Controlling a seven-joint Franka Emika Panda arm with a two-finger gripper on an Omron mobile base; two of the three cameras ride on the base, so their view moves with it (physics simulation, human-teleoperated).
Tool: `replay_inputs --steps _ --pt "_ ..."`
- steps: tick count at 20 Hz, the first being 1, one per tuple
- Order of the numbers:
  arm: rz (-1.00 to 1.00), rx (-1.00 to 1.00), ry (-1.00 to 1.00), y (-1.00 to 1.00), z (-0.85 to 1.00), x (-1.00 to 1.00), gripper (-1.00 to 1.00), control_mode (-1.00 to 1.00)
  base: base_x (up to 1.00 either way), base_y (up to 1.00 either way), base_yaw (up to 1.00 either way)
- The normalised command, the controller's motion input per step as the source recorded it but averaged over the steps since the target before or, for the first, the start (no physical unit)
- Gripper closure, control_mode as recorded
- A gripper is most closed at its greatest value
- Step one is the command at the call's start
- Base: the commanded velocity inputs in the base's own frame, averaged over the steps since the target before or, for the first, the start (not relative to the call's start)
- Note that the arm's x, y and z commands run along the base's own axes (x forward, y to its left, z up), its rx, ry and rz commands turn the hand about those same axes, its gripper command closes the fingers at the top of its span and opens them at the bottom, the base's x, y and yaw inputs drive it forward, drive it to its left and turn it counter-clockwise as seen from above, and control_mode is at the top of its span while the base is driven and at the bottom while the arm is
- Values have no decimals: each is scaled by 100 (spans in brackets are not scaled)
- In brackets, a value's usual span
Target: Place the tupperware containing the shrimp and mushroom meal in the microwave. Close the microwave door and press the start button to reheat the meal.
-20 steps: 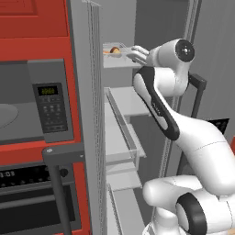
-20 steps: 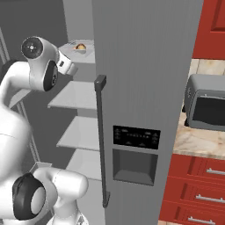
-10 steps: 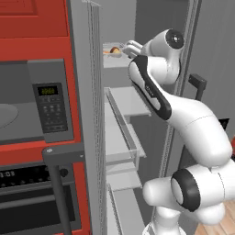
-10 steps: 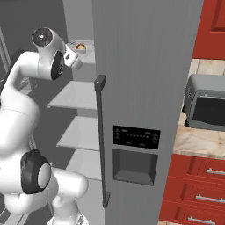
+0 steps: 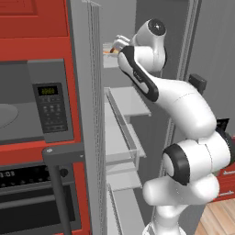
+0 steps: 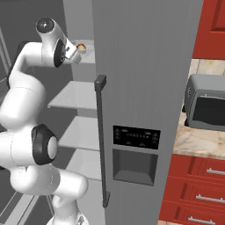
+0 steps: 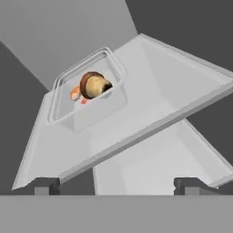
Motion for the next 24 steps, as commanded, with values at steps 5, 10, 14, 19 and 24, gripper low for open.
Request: replay_inputs --steps 5,10,14,19,24 --pt "-5 0 0 22 0 51 -100 -100 0 0 0" --pt "-6 0 0 14 -2 47 -100 -100 0 0 0" --pt "-8 0 0 6 -9 41 -100 -100 0 0 0" --pt "-9 0 2 0 -7 34 -100 -100 0 0 0" --pt "-8 2 6 5 0 32 -100 -100 0 0 0"
